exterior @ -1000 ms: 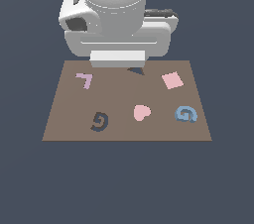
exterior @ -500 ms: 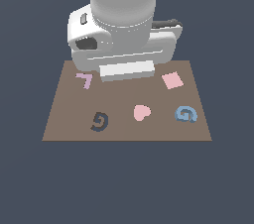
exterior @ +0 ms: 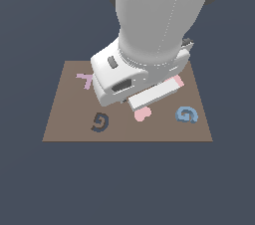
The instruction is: Insert a designated object into the corresponding slot on a board.
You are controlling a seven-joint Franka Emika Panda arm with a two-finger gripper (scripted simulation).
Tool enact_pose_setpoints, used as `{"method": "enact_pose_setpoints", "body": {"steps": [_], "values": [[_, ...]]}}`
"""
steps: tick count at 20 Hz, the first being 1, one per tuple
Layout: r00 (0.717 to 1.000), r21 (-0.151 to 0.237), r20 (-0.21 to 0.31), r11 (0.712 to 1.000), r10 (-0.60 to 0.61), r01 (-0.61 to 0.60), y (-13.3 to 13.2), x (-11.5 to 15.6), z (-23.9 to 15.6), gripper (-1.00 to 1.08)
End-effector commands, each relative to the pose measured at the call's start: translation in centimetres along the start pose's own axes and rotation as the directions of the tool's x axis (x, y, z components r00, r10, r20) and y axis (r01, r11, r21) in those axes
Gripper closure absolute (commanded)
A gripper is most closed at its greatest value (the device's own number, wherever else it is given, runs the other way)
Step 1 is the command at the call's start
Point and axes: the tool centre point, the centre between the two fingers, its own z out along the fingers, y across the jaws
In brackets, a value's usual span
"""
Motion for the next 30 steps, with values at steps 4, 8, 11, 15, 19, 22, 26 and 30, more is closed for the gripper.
{"method": "enact_pose_setpoints", "body": {"steps": [4,8,11,15,19,22,26,30], "values": [[0.967,-0.01,-0.009,0.967,-0.256,0.256,-2.3,3.8,1.8,-0.92],[0.907,-0.019,-0.014,0.907,-0.422,0.422,-4.3,6.0,3.0,-0.92],[0.849,-0.025,-0.016,0.849,-0.528,0.527,-6.0,7.3,3.8,-0.92],[0.769,-0.032,-0.017,0.769,-0.64,0.639,-8.0,8.5,4.8,-0.92],[0.695,-0.038,-0.017,0.695,-0.719,0.718,-9.8,9.3,5.5,-0.92],[0.65,-0.042,-0.017,0.65,-0.76,0.759,-10.8,9.6,5.9,-0.92],[0.608,-0.044,-0.016,0.608,-0.794,0.793,-11.7,9.8,6.3,-0.92],[0.591,-0.045,-0.016,0.591,-0.806,0.805,-12.1,9.8,6.4,-0.92]]}}
